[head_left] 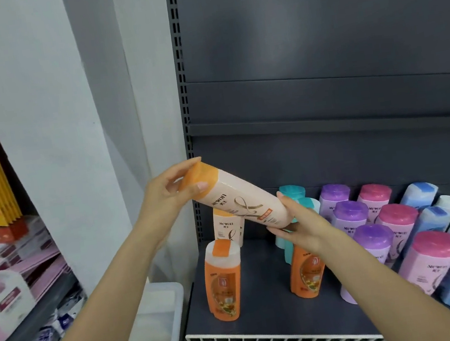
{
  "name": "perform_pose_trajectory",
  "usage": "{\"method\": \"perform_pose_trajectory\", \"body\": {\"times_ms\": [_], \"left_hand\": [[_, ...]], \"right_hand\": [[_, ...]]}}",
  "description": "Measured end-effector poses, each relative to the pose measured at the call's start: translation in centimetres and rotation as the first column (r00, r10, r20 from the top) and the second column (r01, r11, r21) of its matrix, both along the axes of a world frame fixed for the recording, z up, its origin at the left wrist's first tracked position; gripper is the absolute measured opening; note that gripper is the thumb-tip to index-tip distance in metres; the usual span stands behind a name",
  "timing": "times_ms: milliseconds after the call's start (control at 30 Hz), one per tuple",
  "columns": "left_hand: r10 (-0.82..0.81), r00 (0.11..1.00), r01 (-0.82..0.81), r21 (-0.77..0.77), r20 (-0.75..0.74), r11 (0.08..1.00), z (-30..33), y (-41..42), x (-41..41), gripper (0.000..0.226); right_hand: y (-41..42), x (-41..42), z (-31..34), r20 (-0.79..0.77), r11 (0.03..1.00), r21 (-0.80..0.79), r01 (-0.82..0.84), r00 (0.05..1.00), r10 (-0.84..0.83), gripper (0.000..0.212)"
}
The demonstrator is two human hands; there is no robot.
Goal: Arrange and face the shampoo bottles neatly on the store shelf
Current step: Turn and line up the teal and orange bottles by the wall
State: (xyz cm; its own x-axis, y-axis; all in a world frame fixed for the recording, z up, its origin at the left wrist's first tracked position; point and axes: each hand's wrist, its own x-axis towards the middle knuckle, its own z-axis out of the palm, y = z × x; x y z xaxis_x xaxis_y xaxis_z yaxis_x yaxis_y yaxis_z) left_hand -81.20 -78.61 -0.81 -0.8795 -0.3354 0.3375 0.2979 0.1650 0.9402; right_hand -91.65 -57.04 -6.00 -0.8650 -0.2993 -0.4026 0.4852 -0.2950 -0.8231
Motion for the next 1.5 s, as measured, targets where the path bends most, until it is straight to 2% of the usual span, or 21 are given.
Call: {"method": "perform_pose_trajectory", "body": {"times_ms": [67, 200, 267, 367, 567, 633, 767, 933, 1033, 1133, 1233, 1400, 1500], "left_hand": [[-0.018, 0.999, 0.016, 0.056, 0.044, 0.998, -0.4, 0.1, 0.1, 0.047], [-0.02, 0.99, 0.011, 0.07, 0.136, 0.998, -1.0, 0.0, -0.1, 0.06], [-0.063, 0.989, 0.04, 0.166, 0.132, 0.985, -1.4, -0.1, 0.2, 0.06], [-0.118, 0.985, 0.079, 0.281, 0.125, 0.956, -2.4, -0.4, 0.4, 0.059], [-0.161, 0.976, 0.088, 0.411, 0.148, 0.908, -4.6, -1.3, 0.3, 0.064], [-0.157, 0.978, 0.082, 0.433, 0.14, 0.897, -5.0, -1.4, 0.1, 0.067], [-0.198, 0.972, 0.121, 0.461, 0.123, 0.879, -5.7, -1.4, -0.1, 0.072], [-0.197, 0.975, 0.13, 0.455, 0.104, 0.881, -6.2, -1.5, -0.2, 0.071], [-0.197, 0.975, 0.131, 0.46, 0.098, 0.878, -6.1, -1.6, -0.1, 0.067], [-0.19, 0.977, 0.141, 0.364, 0.101, 0.921, -5.2, -2.0, 0.2, 0.068], [-0.133, 0.985, 0.117, 0.133, 0.113, 0.984, -3.8, -2.7, 0.5, 0.072], [0.11, 0.991, -0.104, -0.088, 0.072, 0.991, -2.6, -2.5, 0.7, 0.048], [0.114, 0.99, -0.11, -0.057, 0.085, 0.992, -2.7, -2.8, 0.7, 0.044]], "right_hand": [[0.2, 0.3, 0.3, -0.02, 0.997, -0.042, 0.058, 0.998, -0.059, 0.031], [0.3, 0.5, 1.0, -0.142, 0.985, -0.095, 0.142, 0.978, -0.155, 0.027], [0.4, 0.5, 1.5, -0.234, 0.982, -0.11, 0.153, 0.956, -0.175, 0.023], [0.7, 0.5, 2.1, -0.352, 0.973, -0.161, 0.163, 0.912, -0.211, 0.036], [1.6, 0.5, 3.0, -0.594, 0.996, -0.09, 0.017, 0.801, -0.067, 0.052], [1.8, 0.6, 3.1, -0.651, 0.999, -0.048, -0.026, 0.759, -0.012, 0.06], [1.5, 0.8, 3.7, -0.719, 0.997, 0.0, -0.072, 0.693, 0.05, 0.063], [1.1, 0.7, 4.2, -0.744, 0.995, 0.048, -0.084, 0.662, 0.092, 0.059], [0.8, 0.4, 4.1, -0.745, 0.996, 0.083, -0.011, 0.663, 0.07, 0.051], [0.6, 0.2, 3.8, -0.677, 0.989, 0.092, 0.118, 0.736, -0.025, 0.044], [0.5, 0.3, 3.5, -0.543, 0.982, 0.058, 0.18, 0.831, -0.121, 0.039], [-0.1, 0.1, 2.6, -0.366, 0.982, 0.125, 0.14, 0.927, -0.086, 0.044], [-0.5, -0.2, 2.1, -0.301, 0.991, 0.124, 0.042, 0.953, -0.003, 0.048]]}}
